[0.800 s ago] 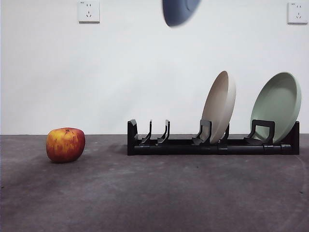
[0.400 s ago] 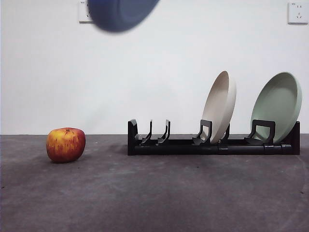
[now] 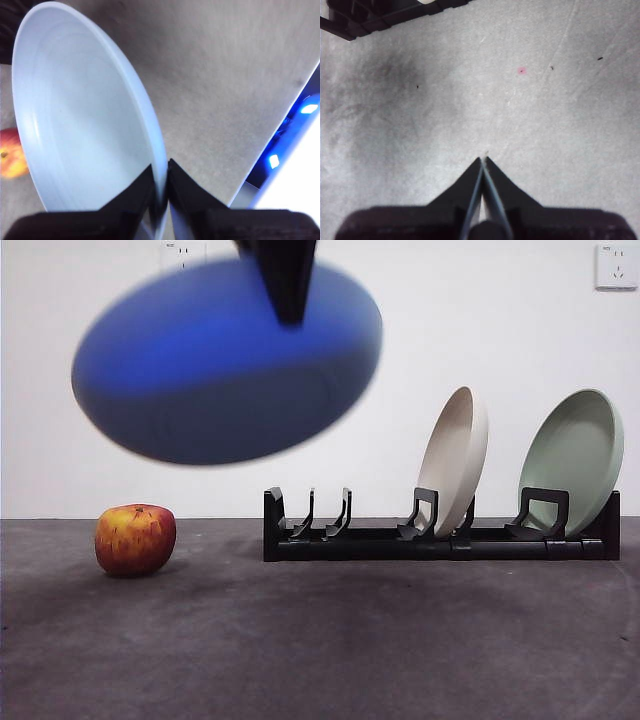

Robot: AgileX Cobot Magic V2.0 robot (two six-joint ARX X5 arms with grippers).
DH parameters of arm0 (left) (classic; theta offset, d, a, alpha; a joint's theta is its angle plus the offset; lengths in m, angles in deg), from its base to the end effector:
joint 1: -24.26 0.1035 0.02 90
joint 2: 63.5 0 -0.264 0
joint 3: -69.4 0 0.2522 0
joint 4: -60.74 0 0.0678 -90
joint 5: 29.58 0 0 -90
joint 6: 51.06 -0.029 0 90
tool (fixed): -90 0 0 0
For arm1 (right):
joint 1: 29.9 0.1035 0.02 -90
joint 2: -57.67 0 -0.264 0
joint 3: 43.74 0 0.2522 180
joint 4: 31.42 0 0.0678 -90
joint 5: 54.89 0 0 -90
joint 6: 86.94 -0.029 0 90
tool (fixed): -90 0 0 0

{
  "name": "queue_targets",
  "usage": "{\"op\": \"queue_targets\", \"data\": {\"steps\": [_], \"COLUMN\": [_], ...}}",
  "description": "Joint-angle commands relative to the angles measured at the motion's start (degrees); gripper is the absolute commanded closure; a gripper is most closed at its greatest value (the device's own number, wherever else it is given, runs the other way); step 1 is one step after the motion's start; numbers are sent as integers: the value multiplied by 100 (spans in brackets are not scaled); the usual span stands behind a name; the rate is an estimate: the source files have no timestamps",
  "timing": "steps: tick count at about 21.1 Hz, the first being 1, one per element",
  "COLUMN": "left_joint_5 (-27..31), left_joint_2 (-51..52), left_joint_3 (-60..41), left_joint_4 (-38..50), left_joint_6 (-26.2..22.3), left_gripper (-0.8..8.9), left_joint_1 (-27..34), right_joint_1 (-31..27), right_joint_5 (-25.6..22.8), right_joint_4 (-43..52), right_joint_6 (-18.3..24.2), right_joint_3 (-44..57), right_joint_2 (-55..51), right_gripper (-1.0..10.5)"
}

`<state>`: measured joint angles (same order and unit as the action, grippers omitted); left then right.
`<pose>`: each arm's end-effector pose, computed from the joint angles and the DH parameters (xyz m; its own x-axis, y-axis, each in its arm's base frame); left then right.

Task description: Take the blue plate from the plate rack,put the plate on the table,take the apple from the table,put the apple in the plate

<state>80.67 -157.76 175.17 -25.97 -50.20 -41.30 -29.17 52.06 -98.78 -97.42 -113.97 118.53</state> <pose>0.1378 -0.2790 0.3252 0.4143 -0.0750 -0.9071 0.8114 0.4818 0.3308 0.1908 0.0109 0.2941 0.5033 0.2980 -0.8111 -0.0097 0.9406 0.3395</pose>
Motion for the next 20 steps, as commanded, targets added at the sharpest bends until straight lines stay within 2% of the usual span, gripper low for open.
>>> {"op": "queue_targets", "data": {"steps": [1,6,14,18,19,20], "left_joint_5": [-55,-70,-79,-267,-264,-264], "left_joint_2": [-37,-249,-1381,-1449,-1443,-1438], "left_joint_3": [-608,-1427,-1478,-1478,-1475,-1475], "left_joint_4": [925,1746,1864,1749,1652,1530], "left_joint_6": [-210,-431,-697,-638,-638,-599], "left_gripper": [821,821,822,805,733,621], "left_joint_1": [-155,-273,-229,-170,-142,-87], "right_joint_1": [7,7,7,7,7,9], "right_joint_5": [0,0,2,0,0,2], "right_joint_4": [90,83,79,83,81,81], "right_joint_6": [61,127,129,129,129,127], "right_joint_3": [-15,-15,-15,-15,-15,-15], "right_joint_2": [7,7,7,7,7,7], "right_gripper": [945,945,945,945,944,944]}}
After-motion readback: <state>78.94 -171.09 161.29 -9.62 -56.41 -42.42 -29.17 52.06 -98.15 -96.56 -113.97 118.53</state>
